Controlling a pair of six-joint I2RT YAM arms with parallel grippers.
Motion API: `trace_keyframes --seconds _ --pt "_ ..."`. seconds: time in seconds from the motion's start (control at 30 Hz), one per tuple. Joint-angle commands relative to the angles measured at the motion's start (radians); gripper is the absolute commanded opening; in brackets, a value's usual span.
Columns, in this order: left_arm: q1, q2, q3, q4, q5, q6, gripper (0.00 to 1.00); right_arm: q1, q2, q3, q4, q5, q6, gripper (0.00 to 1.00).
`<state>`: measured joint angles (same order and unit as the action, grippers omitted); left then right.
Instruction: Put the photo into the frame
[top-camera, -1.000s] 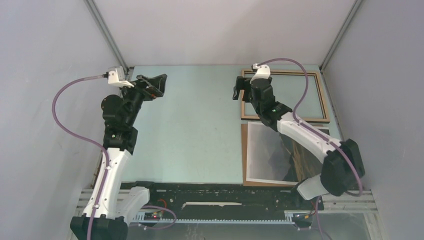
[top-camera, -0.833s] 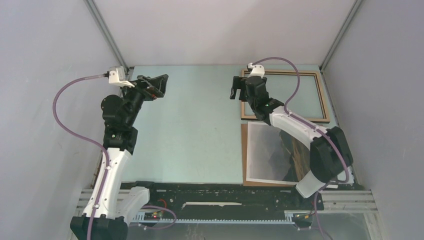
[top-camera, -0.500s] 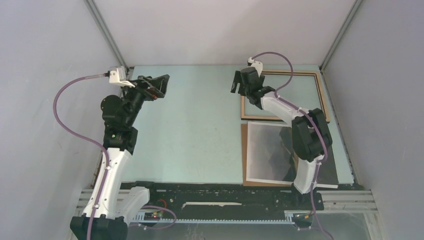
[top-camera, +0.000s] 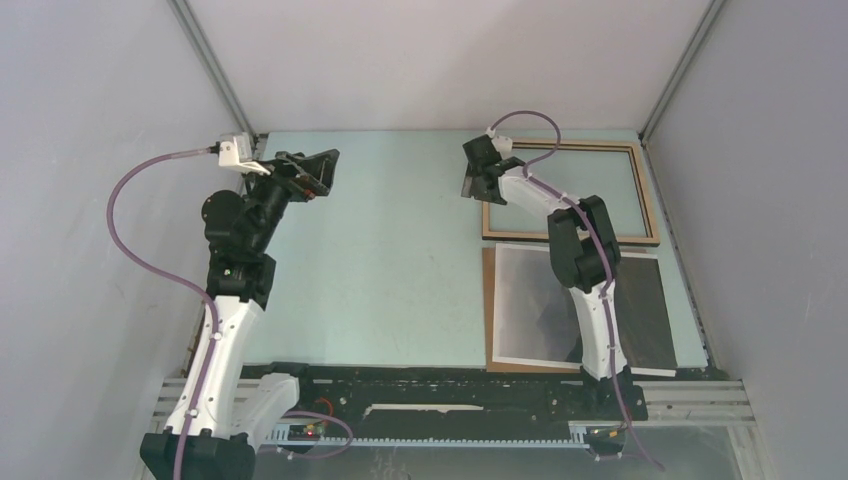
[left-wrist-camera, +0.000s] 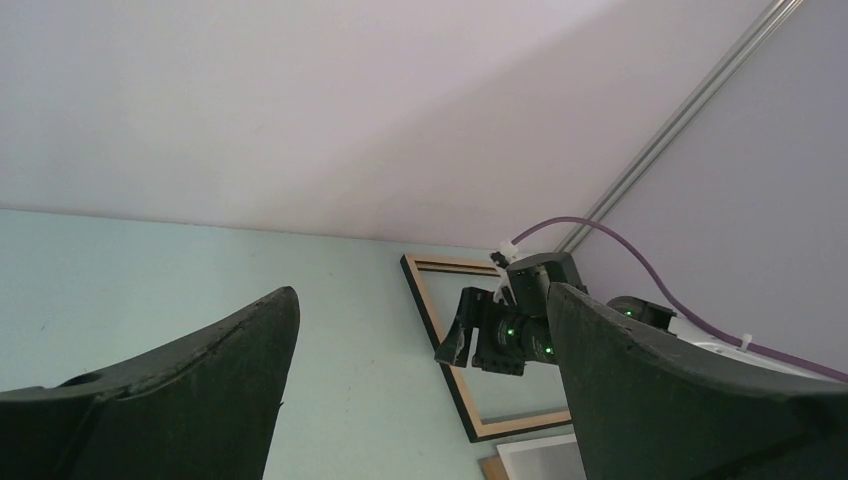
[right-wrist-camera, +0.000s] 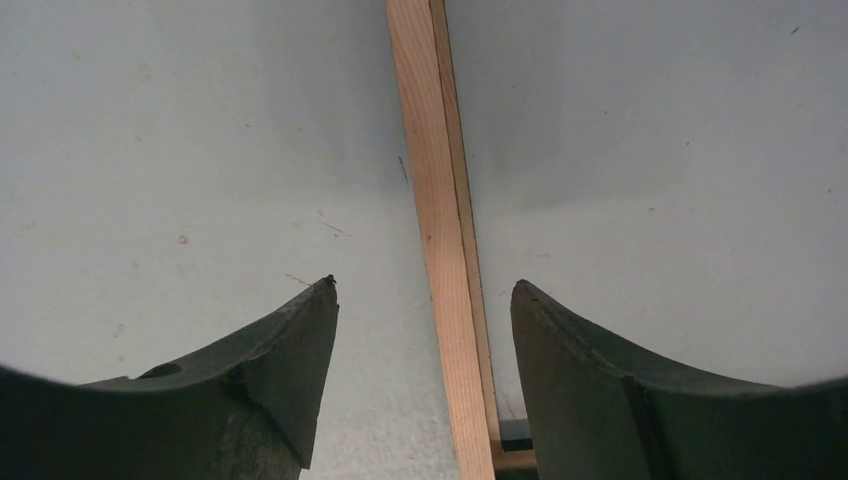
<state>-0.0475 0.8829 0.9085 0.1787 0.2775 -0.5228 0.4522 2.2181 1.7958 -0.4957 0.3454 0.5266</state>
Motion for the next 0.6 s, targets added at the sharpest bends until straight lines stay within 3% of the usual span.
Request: trace_keyframes --seconds 0.0,0.3,0.57 --pt "-0.005 -0.009 -0.020 0.026 0.014 0.000 1.00 -0.005 0.030 0.070 -0.063 0.014 0.002 0.70" --pt "-0.005 -0.005 -0.019 0.025 0.016 -0.004 1.00 -0.002 0.092 0.132 -0.097 -0.022 0.002 0.53" --pt "-0.006 -0.008 -0.017 0.021 0.015 -0.006 1.00 0.006 0.112 0.154 -0.106 -0.026 0.007 0.51"
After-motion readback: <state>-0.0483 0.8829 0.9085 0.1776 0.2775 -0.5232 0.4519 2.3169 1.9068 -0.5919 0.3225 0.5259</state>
